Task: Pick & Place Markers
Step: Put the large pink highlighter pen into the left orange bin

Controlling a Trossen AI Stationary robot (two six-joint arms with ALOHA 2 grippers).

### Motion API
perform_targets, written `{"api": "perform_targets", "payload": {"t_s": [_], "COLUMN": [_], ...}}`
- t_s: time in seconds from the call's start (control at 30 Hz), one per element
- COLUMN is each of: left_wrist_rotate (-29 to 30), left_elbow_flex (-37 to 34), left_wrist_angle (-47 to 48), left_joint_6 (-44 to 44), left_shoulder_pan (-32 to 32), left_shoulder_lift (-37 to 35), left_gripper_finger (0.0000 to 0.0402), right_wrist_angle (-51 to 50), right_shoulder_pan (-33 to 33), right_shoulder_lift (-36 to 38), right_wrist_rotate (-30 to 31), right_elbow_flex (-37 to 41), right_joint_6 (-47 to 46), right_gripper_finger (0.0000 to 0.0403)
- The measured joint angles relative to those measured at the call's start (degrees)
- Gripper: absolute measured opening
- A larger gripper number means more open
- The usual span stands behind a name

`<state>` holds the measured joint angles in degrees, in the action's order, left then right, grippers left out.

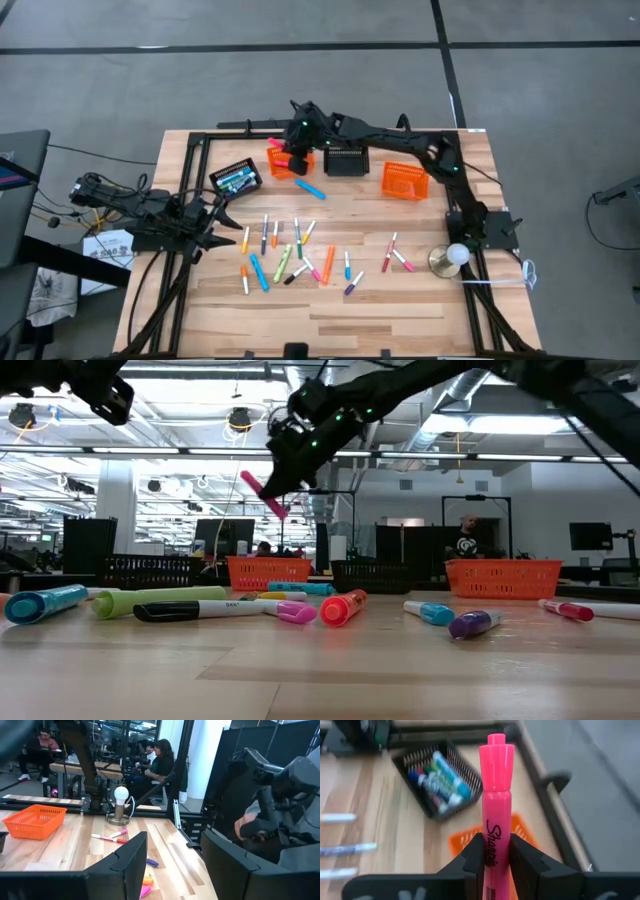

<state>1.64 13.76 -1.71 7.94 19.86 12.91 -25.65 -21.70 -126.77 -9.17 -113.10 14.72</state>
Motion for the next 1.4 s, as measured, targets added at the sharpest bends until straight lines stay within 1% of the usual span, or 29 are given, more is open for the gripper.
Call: {"api": "perform_targets", "payload": {"t_s": [0.07, 0.1, 0.23, 0.3, 0.37, 0.4, 0.47, 0.5, 0.8, 0.87, 1.0, 1.4], "left_wrist_rotate": [0.0, 0.0, 0.0, 0.0, 0.0, 0.0, 0.0, 0.0, 0.0, 0.0, 0.0, 0.0], "left_elbow_flex": [0.0, 0.0, 0.0, 0.0, 0.0, 0.0, 0.0, 0.0, 0.0, 0.0, 0.0, 0.0], "left_wrist_angle": [-0.2, -0.1, -0.6, -0.5, -0.6, -0.6, -0.7, -0.6, -0.9, -0.9, -0.9, -0.9], "left_joint_6": [0.2, 0.1, 0.0, 0.0, -0.2, -0.3, -0.5, -0.5, -0.3, -0.5, -0.6, -0.6], "left_shoulder_pan": [-0.1, 0.0, 0.0, 0.0, -0.1, -0.1, -0.2, -0.2, -0.2, -0.2, -0.2, -0.2], "left_shoulder_lift": [0.3, 0.4, 0.8, 0.9, 0.9, 1.1, 1.2, 1.4, 2.0, 2.0, 2.0, 2.3], "left_gripper_finger": [0.0186, 0.0186, 0.0186, 0.0186, 0.0186, 0.0186, 0.0186, 0.0186, 0.0186, 0.0186, 0.0186, 0.0186], "right_wrist_angle": [-1.7, -4.9, -12.1, -17.0, -19.5, -21.0, -19.9, -21.3, -20.7, -20.8, -21.1, -22.2], "right_shoulder_pan": [-0.7, -1.0, -1.8, -2.2, -2.5, -2.5, -2.9, -3.1, -4.5, -4.5, -4.2, -4.0], "right_shoulder_lift": [-3.7, -5.3, -11.3, -13.3, -14.5, -14.8, -15.5, -15.6, -16.1, -16.1, -16.1, -16.1], "right_wrist_rotate": [-1.6, -2.2, -3.8, -4.2, -4.4, -4.4, -4.6, -4.9, -6.6, -7.6, -7.6, -8.9], "right_elbow_flex": [-5.4, -7.8, -16.9, -19.9, -21.8, -21.8, -22.0, -21.9, -21.8, -21.8, -20.6, -20.6], "right_joint_6": [-1.5, -2.2, -4.3, -4.4, -4.4, -4.4, -5.2, -5.7, -7.3, -7.4, -7.4, -7.5], "right_gripper_finger": [0.0059, 0.0059, 0.0059, 0.0059, 0.0059, 0.0059, 0.0059, 0.0059, 0.0059, 0.0059, 0.0059, 0.0062]}}
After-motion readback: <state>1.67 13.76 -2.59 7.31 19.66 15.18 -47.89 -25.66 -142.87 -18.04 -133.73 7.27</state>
